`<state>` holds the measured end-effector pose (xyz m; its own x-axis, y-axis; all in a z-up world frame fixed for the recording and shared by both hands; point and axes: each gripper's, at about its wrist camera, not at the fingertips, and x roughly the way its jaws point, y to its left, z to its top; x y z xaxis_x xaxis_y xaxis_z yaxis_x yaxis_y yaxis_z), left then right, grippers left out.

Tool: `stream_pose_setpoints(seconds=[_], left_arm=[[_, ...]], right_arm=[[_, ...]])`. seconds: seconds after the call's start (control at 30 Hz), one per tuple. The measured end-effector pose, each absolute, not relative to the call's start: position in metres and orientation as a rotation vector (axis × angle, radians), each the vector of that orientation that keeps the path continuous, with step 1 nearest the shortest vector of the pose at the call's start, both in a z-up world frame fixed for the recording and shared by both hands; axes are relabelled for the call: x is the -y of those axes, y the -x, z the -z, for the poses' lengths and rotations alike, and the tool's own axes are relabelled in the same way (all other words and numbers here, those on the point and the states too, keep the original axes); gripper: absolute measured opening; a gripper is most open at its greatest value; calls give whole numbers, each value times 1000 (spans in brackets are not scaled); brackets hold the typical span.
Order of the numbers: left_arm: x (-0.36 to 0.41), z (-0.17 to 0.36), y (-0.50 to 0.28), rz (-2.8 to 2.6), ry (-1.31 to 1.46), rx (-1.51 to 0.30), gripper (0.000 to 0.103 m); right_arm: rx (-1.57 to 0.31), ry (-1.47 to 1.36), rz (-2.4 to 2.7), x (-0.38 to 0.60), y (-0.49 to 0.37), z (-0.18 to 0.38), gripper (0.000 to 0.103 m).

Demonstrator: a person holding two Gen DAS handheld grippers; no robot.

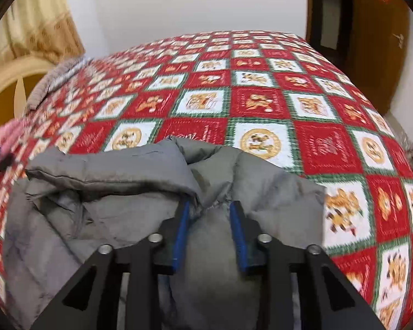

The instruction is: Fold large clothes

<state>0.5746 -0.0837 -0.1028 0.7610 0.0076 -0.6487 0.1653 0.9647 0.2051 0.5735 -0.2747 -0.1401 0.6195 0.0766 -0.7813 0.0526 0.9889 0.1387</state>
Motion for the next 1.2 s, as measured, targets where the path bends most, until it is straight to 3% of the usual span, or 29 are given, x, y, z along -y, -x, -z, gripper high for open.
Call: stream_pose_setpoints(seconds=[0.3,0.57,0.73,1.2], left_arm=[[92,96,-597,78,-189,-728,98],[93,159,-596,85,-173,-851,99],[91,168,-594,78,-145,-846,103],[89,190,-609,83,-106,-914,103]], right_arm=[[-791,-194,-35,259,-594,91,39],[-907,-181,-131,215,-632,137,39],[-913,-143,-138,213,-623,158,39],[-912,-105,-125,210,-625,185,39]])
